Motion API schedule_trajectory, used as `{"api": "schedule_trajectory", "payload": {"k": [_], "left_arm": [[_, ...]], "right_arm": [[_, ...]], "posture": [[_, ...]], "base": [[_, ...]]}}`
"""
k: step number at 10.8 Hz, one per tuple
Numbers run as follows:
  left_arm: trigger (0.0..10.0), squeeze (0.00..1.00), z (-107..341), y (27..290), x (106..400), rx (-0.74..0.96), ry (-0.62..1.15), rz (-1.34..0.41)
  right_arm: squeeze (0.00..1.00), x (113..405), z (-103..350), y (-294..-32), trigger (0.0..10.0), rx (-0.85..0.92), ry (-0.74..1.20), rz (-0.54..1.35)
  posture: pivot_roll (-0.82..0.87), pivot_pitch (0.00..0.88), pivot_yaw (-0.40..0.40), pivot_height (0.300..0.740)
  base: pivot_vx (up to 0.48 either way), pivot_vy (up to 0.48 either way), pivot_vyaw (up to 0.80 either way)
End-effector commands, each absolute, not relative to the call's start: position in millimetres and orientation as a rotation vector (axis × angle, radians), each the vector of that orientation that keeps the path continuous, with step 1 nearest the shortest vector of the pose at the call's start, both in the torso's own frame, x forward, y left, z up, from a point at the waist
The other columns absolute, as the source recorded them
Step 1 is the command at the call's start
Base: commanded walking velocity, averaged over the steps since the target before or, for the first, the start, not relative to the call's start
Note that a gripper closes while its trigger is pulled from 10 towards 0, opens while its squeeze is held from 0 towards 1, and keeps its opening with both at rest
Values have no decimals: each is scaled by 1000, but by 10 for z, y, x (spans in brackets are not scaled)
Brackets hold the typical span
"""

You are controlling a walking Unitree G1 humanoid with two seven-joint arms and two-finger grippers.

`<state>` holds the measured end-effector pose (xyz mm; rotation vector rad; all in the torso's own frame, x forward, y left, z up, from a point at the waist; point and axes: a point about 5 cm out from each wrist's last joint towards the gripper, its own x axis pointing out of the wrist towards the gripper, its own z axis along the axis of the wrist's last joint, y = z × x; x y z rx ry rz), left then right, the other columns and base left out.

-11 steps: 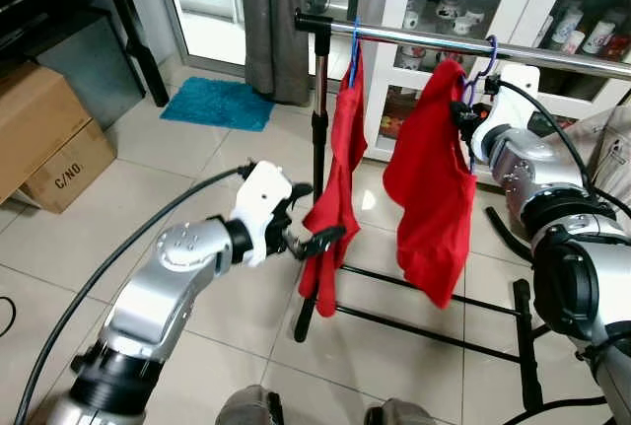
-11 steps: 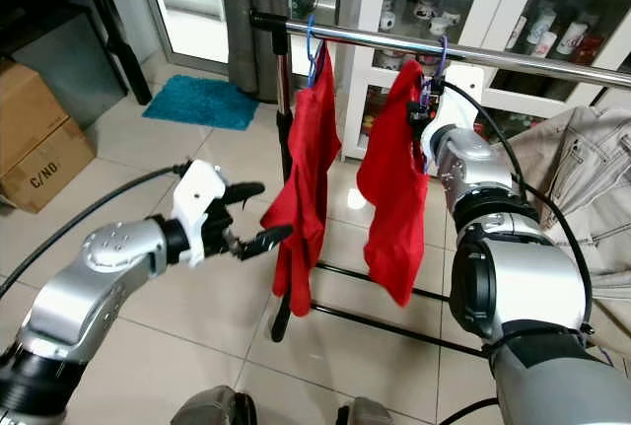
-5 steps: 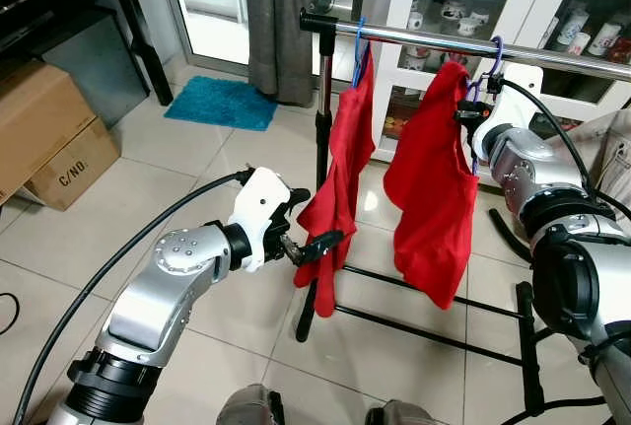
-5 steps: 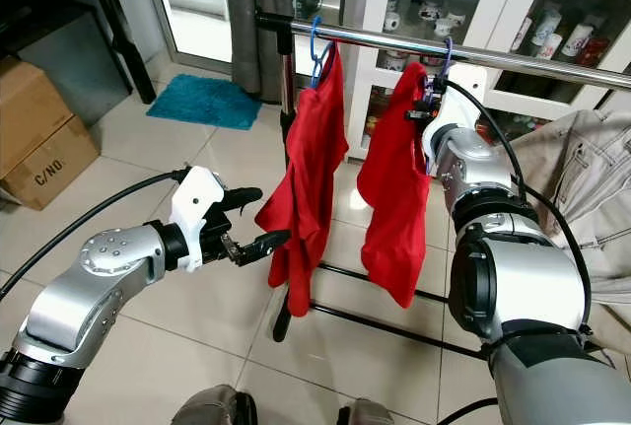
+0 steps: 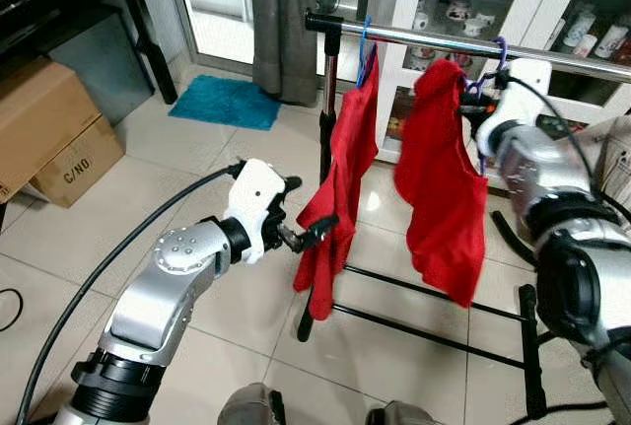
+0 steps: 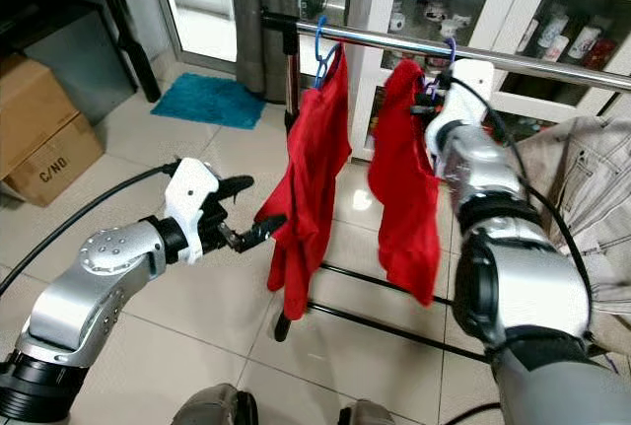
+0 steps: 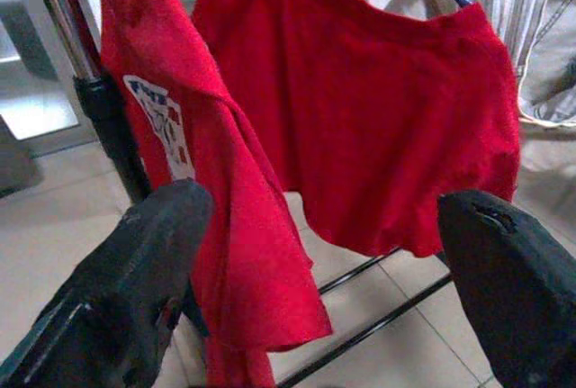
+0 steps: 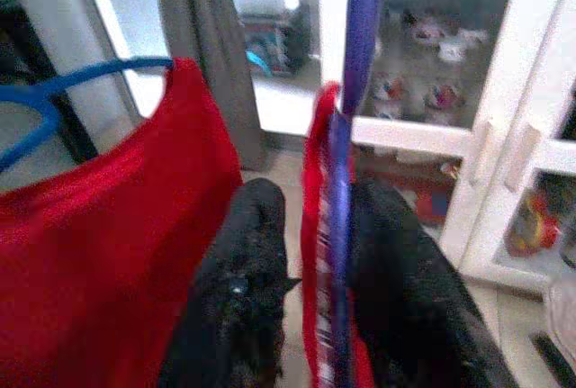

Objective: Hang hanger

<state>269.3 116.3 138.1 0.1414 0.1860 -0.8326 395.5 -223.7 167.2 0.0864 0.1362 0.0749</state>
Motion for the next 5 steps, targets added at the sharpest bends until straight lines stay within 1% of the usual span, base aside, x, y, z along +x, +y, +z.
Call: {"api": "schedule_trajectory", "payload": {"k": [1,2,3,4,5], "left_arm": [[10000,0,1372,1203,2696,145,188,-809],[10000,0,1392,1218,2712,129,160,-769],[10000,0,1448,1287,2753,78,104,-632],[10000,0,1475,1334,2763,50,81,-560],[10000,0,1495,1386,2756,66,56,-492]], "right_arm": [[1000,3940,1701,-2286,10000,99,115,86],[1000,3859,1679,-2358,10000,92,99,142],[1000,3558,1723,-2444,10000,128,8,245],[1000,3376,1779,-2429,10000,135,-54,288],[1000,3111,1754,-2333,10000,153,-76,293]], "posture": [[12,0,19,740],[3,0,27,740],[2,0,28,740],[2,0,28,740],[-5,0,23,740]], "base": [[0,0,0],[0,0,0],[0,0,0],[0,0,0],[0,0,0]]}}
